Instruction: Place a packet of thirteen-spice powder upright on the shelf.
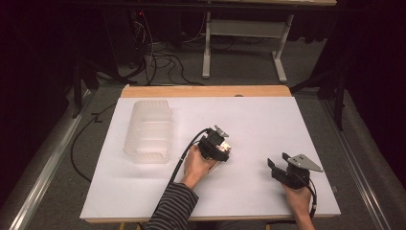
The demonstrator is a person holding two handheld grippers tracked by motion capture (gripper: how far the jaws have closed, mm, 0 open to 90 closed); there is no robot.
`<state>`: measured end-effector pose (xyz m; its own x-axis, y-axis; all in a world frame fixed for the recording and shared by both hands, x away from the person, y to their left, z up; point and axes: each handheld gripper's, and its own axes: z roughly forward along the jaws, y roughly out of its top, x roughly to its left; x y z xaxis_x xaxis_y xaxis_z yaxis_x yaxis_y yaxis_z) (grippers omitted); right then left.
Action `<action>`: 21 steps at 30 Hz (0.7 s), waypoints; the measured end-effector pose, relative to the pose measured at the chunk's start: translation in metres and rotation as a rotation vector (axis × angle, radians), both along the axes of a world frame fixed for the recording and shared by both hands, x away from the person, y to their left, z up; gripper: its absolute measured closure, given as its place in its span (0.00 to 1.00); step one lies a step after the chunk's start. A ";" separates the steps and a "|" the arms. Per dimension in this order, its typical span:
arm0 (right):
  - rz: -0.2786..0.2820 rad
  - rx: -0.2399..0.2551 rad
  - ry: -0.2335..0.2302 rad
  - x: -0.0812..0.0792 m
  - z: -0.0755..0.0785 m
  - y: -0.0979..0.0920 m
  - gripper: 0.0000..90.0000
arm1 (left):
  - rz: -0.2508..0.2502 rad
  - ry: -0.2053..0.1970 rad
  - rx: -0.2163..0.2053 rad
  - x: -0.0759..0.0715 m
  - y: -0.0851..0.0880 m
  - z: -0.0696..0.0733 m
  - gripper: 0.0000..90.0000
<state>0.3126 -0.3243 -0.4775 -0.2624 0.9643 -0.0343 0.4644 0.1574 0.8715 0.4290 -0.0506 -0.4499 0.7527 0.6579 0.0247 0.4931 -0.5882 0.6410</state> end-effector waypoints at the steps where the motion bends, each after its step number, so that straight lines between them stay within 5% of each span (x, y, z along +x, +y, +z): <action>1: 0.000 0.001 0.001 0.000 0.000 0.000 0.40 | 0.000 0.000 0.000 0.000 0.000 0.000 0.36; 9: 0.001 -0.004 -0.002 0.000 0.000 0.000 0.40 | -0.011 -0.054 0.013 -0.008 0.007 0.012 0.36; 21: -0.001 -0.013 0.004 0.000 0.000 0.002 0.40 | 0.004 -0.086 -0.047 -0.012 0.023 0.027 0.36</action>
<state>0.3128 -0.3224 -0.4776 -0.2620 0.9640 -0.0457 0.4683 0.1684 0.8674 0.4174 -0.0278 -0.4228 0.7465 0.6629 0.0576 0.4377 -0.5543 0.7079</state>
